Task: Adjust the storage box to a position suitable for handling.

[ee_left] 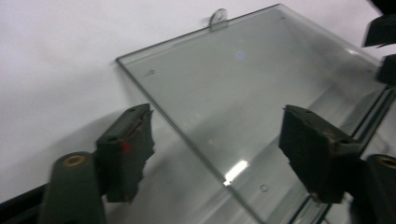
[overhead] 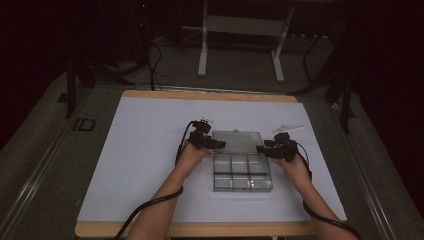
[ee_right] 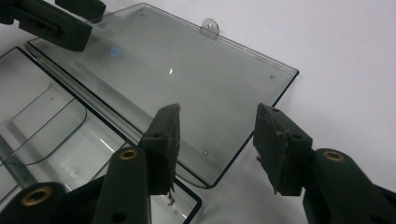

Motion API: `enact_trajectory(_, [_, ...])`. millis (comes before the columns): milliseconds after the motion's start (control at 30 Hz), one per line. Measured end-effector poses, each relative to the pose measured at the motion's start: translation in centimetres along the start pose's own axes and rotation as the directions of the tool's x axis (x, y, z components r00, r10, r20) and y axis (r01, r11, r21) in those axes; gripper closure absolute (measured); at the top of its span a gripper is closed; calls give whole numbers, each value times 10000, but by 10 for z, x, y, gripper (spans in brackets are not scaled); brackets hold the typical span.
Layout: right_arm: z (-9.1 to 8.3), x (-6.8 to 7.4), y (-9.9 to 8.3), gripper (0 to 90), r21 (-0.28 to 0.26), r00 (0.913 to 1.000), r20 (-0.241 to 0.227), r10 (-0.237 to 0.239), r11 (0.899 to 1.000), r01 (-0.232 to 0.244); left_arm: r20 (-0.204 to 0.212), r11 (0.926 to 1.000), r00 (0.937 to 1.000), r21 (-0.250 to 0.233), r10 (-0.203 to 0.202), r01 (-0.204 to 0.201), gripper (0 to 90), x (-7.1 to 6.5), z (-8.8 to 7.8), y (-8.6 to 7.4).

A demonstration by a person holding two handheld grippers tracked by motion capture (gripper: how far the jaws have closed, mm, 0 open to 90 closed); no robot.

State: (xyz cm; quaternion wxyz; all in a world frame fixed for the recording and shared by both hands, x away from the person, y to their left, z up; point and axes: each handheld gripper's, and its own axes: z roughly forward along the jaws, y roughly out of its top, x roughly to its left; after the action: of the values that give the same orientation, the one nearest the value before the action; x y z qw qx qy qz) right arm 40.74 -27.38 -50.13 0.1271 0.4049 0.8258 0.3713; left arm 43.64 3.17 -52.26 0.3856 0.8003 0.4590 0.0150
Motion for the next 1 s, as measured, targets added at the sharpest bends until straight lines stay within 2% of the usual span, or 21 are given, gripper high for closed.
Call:
enact_trajectory(33, [0,0,0,504,0,10000,0,0,10000,0,0,10000,10000,0,0,0,166,0,0,0])
enact_trajectory(100, [-2,-1,0,499,35,9999,30,-132,9999,132,-211,9997,9995,122,234,-232,156,0,-3,-1])
enact_trajectory(233, [-7,-3,0,498,52,9999,61,-141,9999,140,-120,9993,9993,27,363,-363,96,2,-13,-3])
enact_trajectory(400, [-14,-8,-2,494,156,9999,71,-119,9998,118,-116,9983,9984,211,549,-546,29,8,-21,-7])
enact_trajectory(433, [-15,-8,-2,489,198,9999,66,-142,9997,141,-102,9983,9984,179,564,-562,29,9,-23,-8])
enact_trajectory(633, [-26,-12,-7,488,479,9987,238,-447,9979,435,-708,9957,9932,104,928,-923,29,12,-32,-16])
enact_trajectory(700, [-29,-13,-9,488,639,9978,280,-604,9962,585,-786,9946,9915,180,1035,-1023,29,13,-35,-19])
enact_trajectory(833, [-37,-14,-14,488,994,9958,266,-879,9914,849,-824,9949,9915,154,1005,-995,29,13,-41,-24])
enact_trajectory(933, [-43,-14,-19,488,1327,9933,238,-1129,9852,1088,-912,9958,9917,176,911,-899,30,15,-44,-28])
enact_trajectory(1000, [-47,-14,-21,488,1532,9911,196,-1316,9800,1271,-877,9948,9911,252,1002,-983,29,15,-47,-30])
